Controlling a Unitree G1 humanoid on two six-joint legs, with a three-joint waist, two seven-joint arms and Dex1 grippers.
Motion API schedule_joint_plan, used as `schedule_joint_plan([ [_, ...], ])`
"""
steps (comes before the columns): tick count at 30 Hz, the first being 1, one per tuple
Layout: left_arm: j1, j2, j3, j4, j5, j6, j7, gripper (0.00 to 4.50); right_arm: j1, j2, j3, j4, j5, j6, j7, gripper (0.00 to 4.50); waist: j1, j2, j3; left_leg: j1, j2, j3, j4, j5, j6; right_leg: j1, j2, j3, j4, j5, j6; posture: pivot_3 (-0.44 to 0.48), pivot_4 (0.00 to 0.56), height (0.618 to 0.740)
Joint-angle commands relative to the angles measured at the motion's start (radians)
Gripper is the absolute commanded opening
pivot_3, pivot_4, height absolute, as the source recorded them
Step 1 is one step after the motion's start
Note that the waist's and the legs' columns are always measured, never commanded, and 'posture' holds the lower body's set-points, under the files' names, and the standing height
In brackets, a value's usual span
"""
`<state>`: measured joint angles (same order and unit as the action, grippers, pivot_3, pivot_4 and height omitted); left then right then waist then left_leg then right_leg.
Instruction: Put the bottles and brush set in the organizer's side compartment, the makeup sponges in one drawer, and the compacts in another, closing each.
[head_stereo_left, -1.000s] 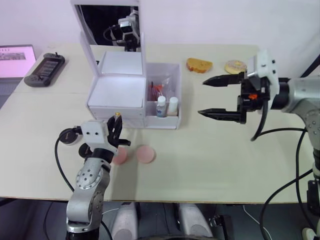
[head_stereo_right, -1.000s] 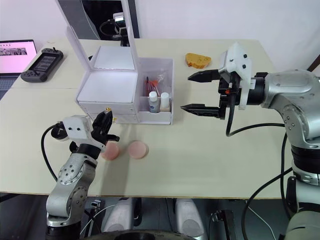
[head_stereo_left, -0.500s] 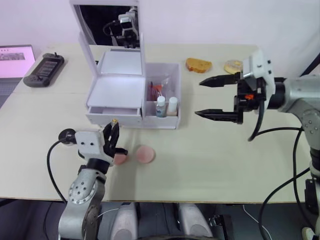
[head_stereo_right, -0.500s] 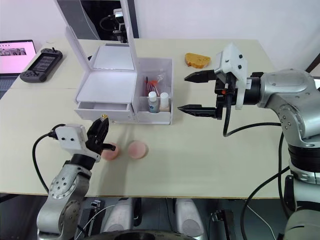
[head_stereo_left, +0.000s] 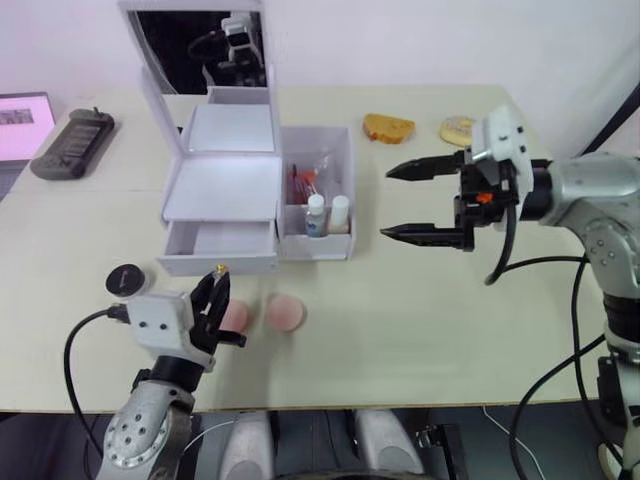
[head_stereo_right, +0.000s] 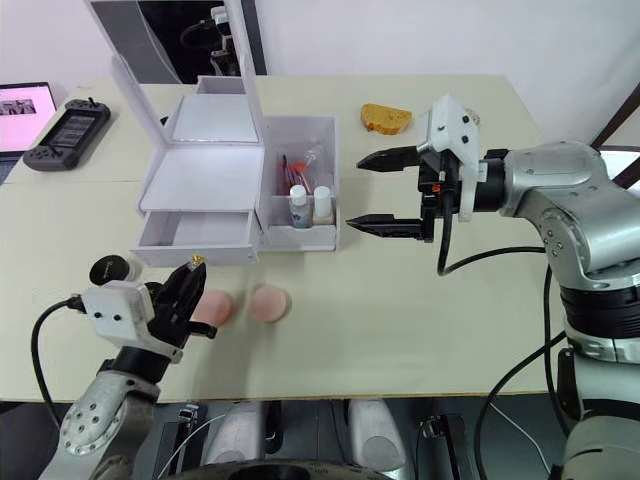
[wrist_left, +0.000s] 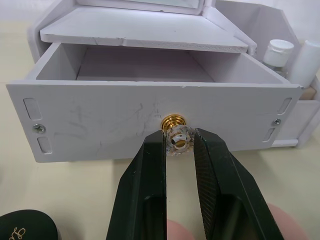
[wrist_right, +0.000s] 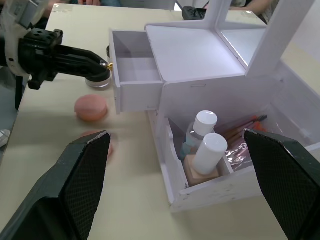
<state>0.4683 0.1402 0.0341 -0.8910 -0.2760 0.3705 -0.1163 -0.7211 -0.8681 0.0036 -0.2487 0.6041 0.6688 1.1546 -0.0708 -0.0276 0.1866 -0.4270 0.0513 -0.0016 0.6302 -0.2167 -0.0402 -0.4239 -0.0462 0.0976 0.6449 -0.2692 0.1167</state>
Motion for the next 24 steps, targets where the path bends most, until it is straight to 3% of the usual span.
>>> schedule_joint_plan([
  [1,0.043,-0.003,0.005,-0.093,-0.019,-0.022,0.002,0.27,-0.030,0.008,-0.009,-0.006,0.002,-0.021,0.010,4.50,0.000,0.000,0.000,0.000,0.000,0.000,0.000,-0.001,0.002,0.000,0.000,0.000,0.000,0.000,0.001,0.000,0.150,0.740],
  [14,0.177,-0.003,0.071,-0.129,-0.092,-0.050,-0.020,0.27,-0.025,0.033,0.001,0.007,-0.005,-0.036,0.015,4.50,-0.002,0.000,0.000,0.000,0.000,0.001,0.000,-0.006,0.010,-0.001,0.000,0.000,0.000,-0.002,0.001,0.000,0.150,0.740],
  [24,0.191,0.032,0.088,-0.129,-0.115,-0.051,-0.047,0.27,-0.010,0.045,-0.004,0.004,-0.012,-0.046,0.005,4.50,-0.001,0.000,0.000,0.001,0.000,0.001,0.006,-0.006,0.009,0.000,0.001,0.001,0.001,-0.001,-0.003,0.000,0.150,0.740],
])
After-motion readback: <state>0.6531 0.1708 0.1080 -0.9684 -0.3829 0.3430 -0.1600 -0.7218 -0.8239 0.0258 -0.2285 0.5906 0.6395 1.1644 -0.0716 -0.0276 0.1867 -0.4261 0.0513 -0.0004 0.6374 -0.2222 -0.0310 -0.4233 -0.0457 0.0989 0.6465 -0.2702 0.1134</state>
